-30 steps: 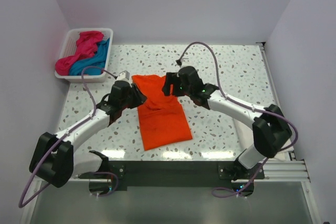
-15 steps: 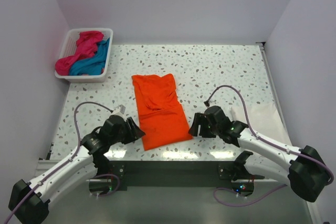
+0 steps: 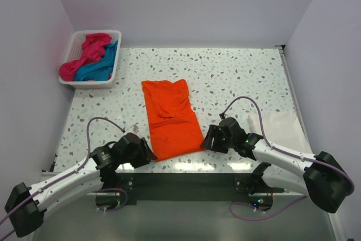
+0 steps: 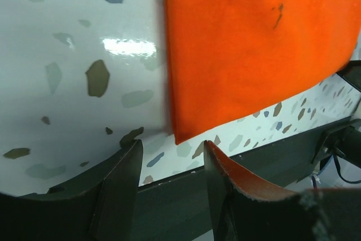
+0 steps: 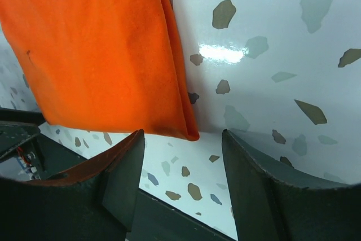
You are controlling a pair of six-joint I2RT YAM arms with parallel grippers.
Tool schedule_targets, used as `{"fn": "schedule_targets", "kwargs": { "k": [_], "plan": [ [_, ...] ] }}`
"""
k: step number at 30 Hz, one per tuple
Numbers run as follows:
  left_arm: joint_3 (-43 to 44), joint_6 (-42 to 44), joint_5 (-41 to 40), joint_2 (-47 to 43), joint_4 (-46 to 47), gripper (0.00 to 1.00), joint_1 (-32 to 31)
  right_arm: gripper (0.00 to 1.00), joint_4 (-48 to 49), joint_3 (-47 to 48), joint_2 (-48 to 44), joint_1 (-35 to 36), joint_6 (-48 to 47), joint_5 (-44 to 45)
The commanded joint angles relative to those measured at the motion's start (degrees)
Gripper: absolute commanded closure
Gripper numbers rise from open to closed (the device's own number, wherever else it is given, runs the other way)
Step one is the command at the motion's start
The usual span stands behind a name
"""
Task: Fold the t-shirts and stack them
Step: Fold the tshirt
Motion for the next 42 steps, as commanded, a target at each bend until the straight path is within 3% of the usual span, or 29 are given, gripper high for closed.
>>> {"fn": "schedule_targets", "kwargs": {
  "k": [1, 8, 15, 20, 24, 25, 28, 32, 38, 42],
  "plan": [
    [-1.96, -3.85, -0.8, 2.83, 5.42, 0.47, -2.45, 0.4, 3.37, -1.52, 0.88, 0.11, 2.73, -0.63],
    [-2.31, -6.92, -4.22, 7.92, 8.61, 0.48, -6.58, 0.47, 4.16, -2.75, 0.0, 0.11, 3.79, -0.71],
    [-1.61, -7.46, -8.26, 10.56, 8.16, 0.51, -6.85, 0.55, 7.75, -3.72, 2.02, 0.11, 4.58, -2.47],
    [-1.08, -5.62, -9.67, 13.02, 10.36, 0.62, -6.85, 0.63, 10.65, -4.16, 3.87, 0.19, 4.84, -3.0],
    [-0.03, -1.93, -9.5, 13.91, 12.9, 0.77, -6.85, 0.8, 11.1, -3.64, 4.22, 0.19, 4.05, -3.18],
    [0.15, -0.96, -9.41, 13.73, 13.17, 0.79, -6.85, 0.9, 10.67, -3.46, 3.96, 0.28, 3.09, -3.18],
    [1.02, 3.0, -8.27, 12.94, 13.45, 0.89, -6.85, 0.99, 9.61, -2.84, 2.47, 0.28, 1.24, -3.44],
    [2.87, 6.86, -6.16, 11.45, 10.55, 1.0, -6.85, 1.0, 5.23, -2.76, -2.7, 4.74, -0.26, 0.22],
    [6.72, 9.85, -3.79, 5.92, 1.76, 1.0, -6.94, 1.0, -0.14, -6.53, -12.2, 11.78, 1.59, 3.94],
    [11.11, 10.74, -5.18, 4.77, -2.46, 1.0, -6.94, 1.0, -4.62, -4.35, -17.04, 12.15, -0.25, 6.49]
  ]
}}
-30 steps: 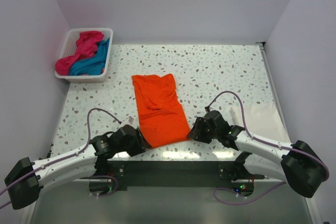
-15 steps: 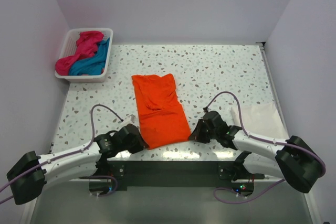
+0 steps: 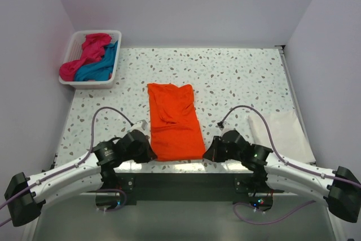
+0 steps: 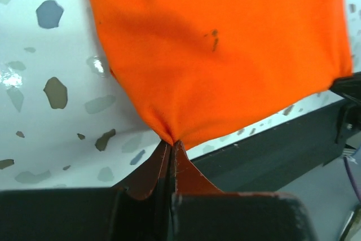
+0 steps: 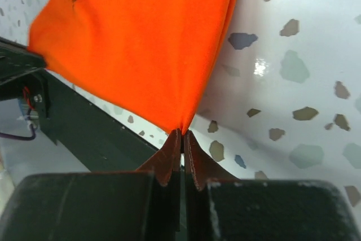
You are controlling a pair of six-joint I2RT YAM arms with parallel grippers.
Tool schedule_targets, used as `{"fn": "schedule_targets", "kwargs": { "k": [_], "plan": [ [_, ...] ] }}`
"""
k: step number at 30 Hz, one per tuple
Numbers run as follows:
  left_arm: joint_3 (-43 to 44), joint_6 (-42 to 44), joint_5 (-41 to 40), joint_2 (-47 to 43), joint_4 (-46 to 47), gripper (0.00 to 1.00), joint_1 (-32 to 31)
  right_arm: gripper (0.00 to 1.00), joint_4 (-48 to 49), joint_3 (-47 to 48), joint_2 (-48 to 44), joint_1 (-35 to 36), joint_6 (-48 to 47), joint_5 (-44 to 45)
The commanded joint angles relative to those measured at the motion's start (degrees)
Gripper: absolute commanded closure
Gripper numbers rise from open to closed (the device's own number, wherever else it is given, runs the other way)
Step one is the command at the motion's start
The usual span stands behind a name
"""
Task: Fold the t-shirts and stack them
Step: Fold the tshirt
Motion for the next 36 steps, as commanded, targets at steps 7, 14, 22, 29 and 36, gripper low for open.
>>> {"fn": "schedule_targets", "kwargs": {
  "k": [7, 14, 22, 29, 36],
  "plan": [
    [13.77, 3.29, -6.59, 1.21, -6.98, 1.0, -0.21, 1.0, -12.66, 14.21, 2.48, 0.28, -10.76, 8.58],
    [22.46, 4.34, -13.36, 4.72, -8.39, 1.0, 0.06, 1.0, -16.37, 27.92, 10.39, -0.07, -16.75, 14.3],
    [27.05, 12.77, -8.89, 10.09, -1.02, 1.0, 12.24, 1.0, -12.95, 38.65, 19.27, -8.94, -20.97, 8.87],
    [33.89, 17.88, -8.27, 19.56, 5.49, 1.0, 18.24, 1.0, -12.06, 50.42, 29.99, -15.01, -25.01, 5.79],
    [36.71, 17.88, -3.27, 28.89, 14.71, 1.0, 26.85, 1.0, -10.48, 63.69, 44.49, -20.28, -26.6, 0.96]
  ]
}}
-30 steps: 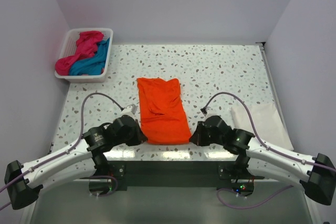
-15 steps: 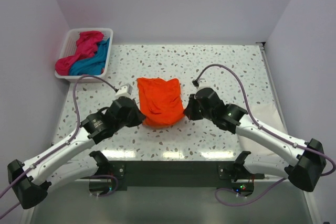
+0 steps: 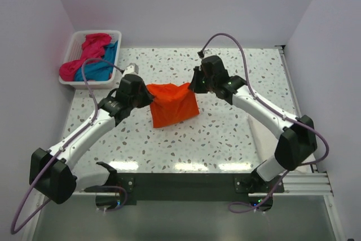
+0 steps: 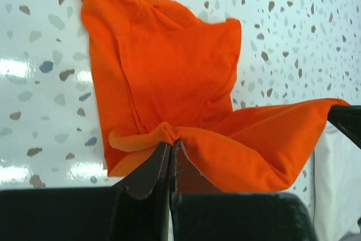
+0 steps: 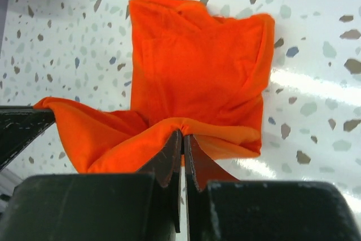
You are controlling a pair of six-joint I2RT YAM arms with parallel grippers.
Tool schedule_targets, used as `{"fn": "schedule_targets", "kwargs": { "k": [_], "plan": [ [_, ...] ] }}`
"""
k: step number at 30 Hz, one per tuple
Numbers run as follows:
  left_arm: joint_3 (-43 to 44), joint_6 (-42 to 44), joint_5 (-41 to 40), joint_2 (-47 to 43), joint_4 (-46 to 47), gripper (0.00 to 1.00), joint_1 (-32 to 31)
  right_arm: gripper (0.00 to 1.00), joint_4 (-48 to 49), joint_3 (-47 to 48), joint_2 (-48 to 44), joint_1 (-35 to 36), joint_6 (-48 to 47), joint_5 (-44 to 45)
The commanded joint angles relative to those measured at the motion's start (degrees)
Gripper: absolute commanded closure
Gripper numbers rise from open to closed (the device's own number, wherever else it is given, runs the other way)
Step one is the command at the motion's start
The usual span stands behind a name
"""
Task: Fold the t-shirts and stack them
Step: Fold the tshirt, then neatly place the folded tshirt to the corner
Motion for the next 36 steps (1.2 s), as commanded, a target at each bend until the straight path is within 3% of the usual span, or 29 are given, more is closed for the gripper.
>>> {"fn": "schedule_targets", "kwargs": {
  "k": [1, 8, 12, 14, 16, 17, 18, 19, 20, 21, 23, 29, 36],
  "plan": [
    [3.27, 1.51, 3.27, 4.3, 8.97, 1.0, 5.17, 1.0, 3.09, 6.89, 6.36, -3.24, -2.12, -4.01],
    [9.77, 1.59, 6.7, 19.86, 16.18, 1.0, 14.06, 1.0, 5.38, 24.79, 25.95, -8.6, -2.38, -9.82],
    [11.63, 2.12, 11.6, 29.87, 27.22, 1.0, 18.89, 1.0, 6.0, 35.8, 38.26, -11.06, -1.5, -13.68],
    [14.25, 3.35, 16.08, 37.25, 32.51, 0.95, 21.88, 0.9, 6.18, 42.11, 44.24, -12.11, -0.98, -14.83],
    [17.33, 3.79, 21.89, 43.92, 35.08, 0.69, 23.99, 0.74, 4.17, 46.7, 48.89, -13.08, -1.32, -15.01],
    [19.87, 3.96, 24.35, 45.44, 35.78, 0.56, 24.52, 0.53, 3.46, 50.11, 50.05, -13.35, -1.59, -14.66],
    [20.76, 4.05, 27.33, 46.32, 36.57, 0.33, 25.14, 0.47, 2.58, 51.37, 50.58, -13.61, -2.11, -14.65],
    [21.9, 4.75, 27.8, 46.16, 36.49, 0.24, 25.32, 0.42, 1.09, 52.07, 50.33, -14.05, -2.55, -14.48],
    [22.17, 5.19, 27.45, 45.37, 35.8, 0.18, 25.41, 0.31, 0.99, 50.95, 49.37, -14.23, -2.9, -13.78],
    [22.18, 5.63, 26.93, 44.32, 35.27, 0.16, 25.41, 0.25, 1.16, 49.29, 48.05, -14.49, -3.52, -12.82],
    [21.56, 5.81, 23.86, 40.8, 32.47, 0.15, 25.32, 0.2, 3.27, 42.11, 42.69, -14.67, -3.79, -10.71],
    [19.63, 6.6, 12.01, 33.94, 21.66, 0.27, 20.06, 0.19, 7.57, 25.49, 33.55, -14.67, -4.14, -11.66],
    [14.97, 6.16, 5.57, 32.88, 19.35, 0.52, 7.84, 0.19, 12.49, 18.95, 34.76, -14.58, -5.81, -17.2]
  ]
}}
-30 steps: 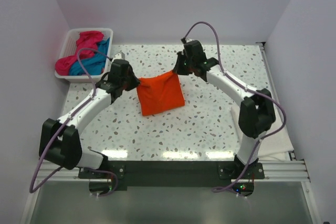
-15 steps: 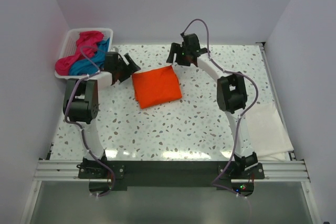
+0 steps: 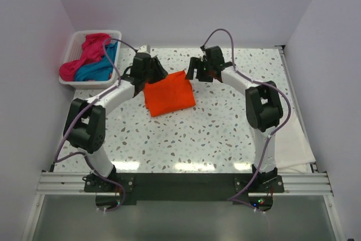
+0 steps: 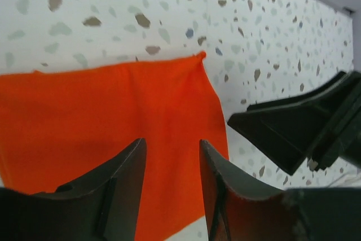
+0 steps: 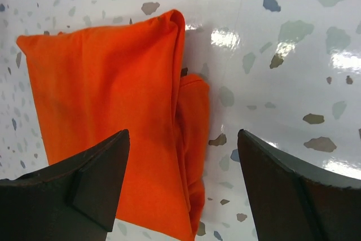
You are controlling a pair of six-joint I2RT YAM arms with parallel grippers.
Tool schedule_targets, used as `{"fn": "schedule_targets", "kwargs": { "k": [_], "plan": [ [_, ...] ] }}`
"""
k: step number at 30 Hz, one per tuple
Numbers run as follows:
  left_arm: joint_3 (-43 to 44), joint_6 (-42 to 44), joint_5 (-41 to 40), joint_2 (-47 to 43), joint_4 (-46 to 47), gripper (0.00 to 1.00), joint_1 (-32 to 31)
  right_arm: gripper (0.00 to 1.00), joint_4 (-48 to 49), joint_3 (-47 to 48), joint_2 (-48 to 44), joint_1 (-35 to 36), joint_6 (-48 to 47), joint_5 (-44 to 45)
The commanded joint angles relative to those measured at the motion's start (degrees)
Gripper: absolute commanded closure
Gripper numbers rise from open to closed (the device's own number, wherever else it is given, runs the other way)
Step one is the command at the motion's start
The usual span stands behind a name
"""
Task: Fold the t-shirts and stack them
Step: Neatly place the folded tshirt to the corner
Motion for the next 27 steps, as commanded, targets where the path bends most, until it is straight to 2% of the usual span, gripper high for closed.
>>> {"fn": "schedule_targets", "kwargs": {
  "k": [1, 2, 7, 13, 17, 21, 24, 25, 27],
  "plan": [
    [-2.82, 1.4, -5.06, 0.31, -2.9, 0.54, -4.91, 0.19, 5.5, -1.27, 0.84, 0.32, -2.05, -4.56],
    [-2.82, 1.57, -5.23, 1.01, -2.9, 0.58, -7.09, 0.19, 5.69, -0.75, 1.54, 0.41, -2.14, -4.84],
    [-2.04, 2.89, -5.32, 6.03, -2.72, 0.66, -12.12, 0.19, 4.46, 2.15, 6.47, 0.5, -2.67, -6.07],
    [-1.68, 3.42, -6.29, 9.45, -3.51, 0.68, -15.11, 0.2, 6.48, -0.91, 7.44, 1.46, -1.35, -6.95],
    [-1.33, 3.68, -7.08, 10.6, -5.36, 0.7, -15.73, 0.25, 6.83, -3.46, 7.09, 2.17, -0.56, -6.07],
    [-1.95, 3.68, -7.52, 9.99, -5.27, 0.7, -15.64, 0.37, 6.48, -6.01, 6.47, 3.83, 0.76, -5.02],
    [-1.42, 3.86, -7.43, 9.46, -5.62, 0.7, -15.73, 0.51, 4.38, -6.02, 7.26, 5.68, 0.94, -2.83],
    [-1.07, 3.95, -7.78, 9.2, -6.14, 0.7, -15.64, 0.67, 3.24, -5.15, 7.7, 6.12, 0.94, -0.21],
    [0.15, 4.56, -8.74, 8.15, -7.37, 0.7, -15.56, 0.87, -0.79, -4.09, 8.4, 6.56, 1.64, 2.88]
  ]
}}
